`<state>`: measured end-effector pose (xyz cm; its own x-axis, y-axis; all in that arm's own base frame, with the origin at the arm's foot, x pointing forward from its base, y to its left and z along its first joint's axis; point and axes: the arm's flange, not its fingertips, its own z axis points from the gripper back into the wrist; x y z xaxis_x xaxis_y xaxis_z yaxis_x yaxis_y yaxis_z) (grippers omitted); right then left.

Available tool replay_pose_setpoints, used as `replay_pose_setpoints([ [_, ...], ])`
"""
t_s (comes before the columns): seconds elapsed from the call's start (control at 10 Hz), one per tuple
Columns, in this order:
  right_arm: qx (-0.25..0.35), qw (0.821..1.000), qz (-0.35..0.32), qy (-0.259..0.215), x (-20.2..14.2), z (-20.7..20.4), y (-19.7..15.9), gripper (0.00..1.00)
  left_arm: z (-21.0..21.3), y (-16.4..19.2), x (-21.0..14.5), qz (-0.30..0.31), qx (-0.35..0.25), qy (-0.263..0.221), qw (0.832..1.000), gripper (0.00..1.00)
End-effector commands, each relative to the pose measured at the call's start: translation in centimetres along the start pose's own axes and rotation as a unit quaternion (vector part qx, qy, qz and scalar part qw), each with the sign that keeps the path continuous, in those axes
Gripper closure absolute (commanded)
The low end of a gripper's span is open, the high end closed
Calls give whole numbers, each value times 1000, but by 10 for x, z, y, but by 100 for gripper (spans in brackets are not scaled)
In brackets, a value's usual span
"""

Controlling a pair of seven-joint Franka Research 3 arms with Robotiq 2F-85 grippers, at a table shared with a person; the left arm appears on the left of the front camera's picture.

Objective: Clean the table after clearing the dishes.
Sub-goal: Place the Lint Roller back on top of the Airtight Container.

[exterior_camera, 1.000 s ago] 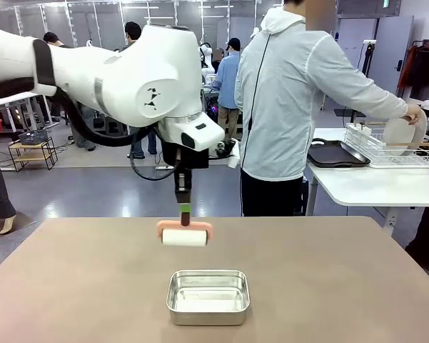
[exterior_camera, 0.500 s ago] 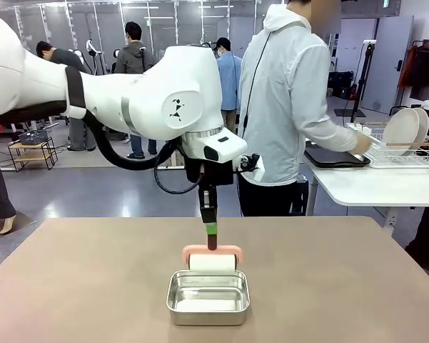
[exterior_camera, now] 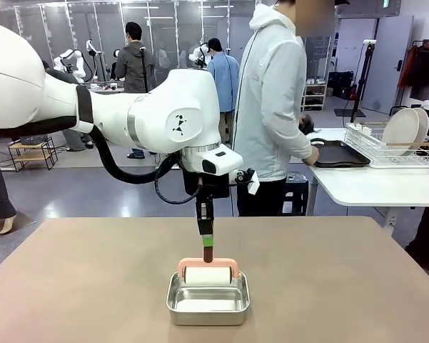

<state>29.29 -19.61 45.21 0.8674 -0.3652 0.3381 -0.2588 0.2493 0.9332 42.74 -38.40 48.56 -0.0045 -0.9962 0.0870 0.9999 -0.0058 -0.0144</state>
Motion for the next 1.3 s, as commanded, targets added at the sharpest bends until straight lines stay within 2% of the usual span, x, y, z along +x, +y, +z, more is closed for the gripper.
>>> replay_pose_setpoints([
  [0.0,2,1000,5,1,0,-1,3,0,2,-6,6,-5,-2,-4,1000,77],
  [0.6,2,1000,5,1,0,-1,3,0,-19,9,-9,-25,-4,-12,1000,77],
  [1.0,2,1000,5,1,0,-1,3,0,-39,23,-23,-15,-41,-28,999,77],
  [1.2,2,1000,5,1,0,-1,3,0,-49,34,-24,-23,-41,-28,998,77],
])
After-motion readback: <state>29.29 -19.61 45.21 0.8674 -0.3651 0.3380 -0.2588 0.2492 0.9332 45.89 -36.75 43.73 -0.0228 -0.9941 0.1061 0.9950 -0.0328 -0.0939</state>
